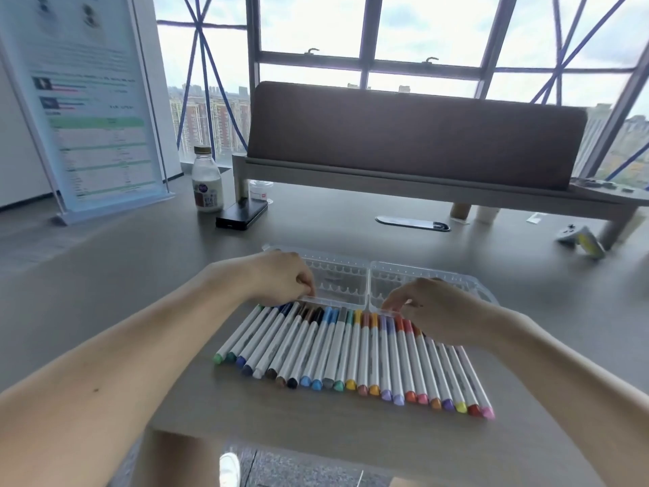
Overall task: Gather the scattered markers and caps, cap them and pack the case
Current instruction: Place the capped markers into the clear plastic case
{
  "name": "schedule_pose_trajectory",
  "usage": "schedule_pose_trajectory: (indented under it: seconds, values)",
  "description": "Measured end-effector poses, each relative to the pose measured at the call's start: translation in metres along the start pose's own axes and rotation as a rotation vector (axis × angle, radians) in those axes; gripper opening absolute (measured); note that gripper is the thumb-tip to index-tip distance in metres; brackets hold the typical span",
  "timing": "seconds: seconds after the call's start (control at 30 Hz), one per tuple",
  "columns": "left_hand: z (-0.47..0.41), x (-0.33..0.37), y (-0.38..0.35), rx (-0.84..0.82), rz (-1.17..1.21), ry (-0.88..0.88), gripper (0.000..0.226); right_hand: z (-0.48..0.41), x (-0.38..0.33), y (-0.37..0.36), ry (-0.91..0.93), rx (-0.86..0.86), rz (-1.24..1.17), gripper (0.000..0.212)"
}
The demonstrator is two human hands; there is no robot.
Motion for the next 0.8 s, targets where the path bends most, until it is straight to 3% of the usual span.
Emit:
schedule_pose_trajectory:
  seconds: [0.53,0.67,0.8]
  values:
    - [0.011,-0.014,-0.002,0.045,0.102,-0.077,0.028,0.005,-0.006,0.000,0.033,0.081,0.064,0.035]
    - [0.012,-0.045,0.011,0.221,0.232,-0.061,0.025,0.001,-0.031,0.013,0.100,0.256,-0.017,0.010]
    - [0.005,-0.076,0.016,0.425,0.285,-0.057,0.022,-0.013,-0.068,0.006,0.136,0.120,-0.078,0.019]
Point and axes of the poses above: each hand's wrist, its own z-axis away from the middle knuckle, its own y-axis out of the back of the hand, x = y × z, the point moved 4 cm from there along -z, towards the middle knuckle, and after that the axes turned 4 degrees about z, right-handed, at the moved point
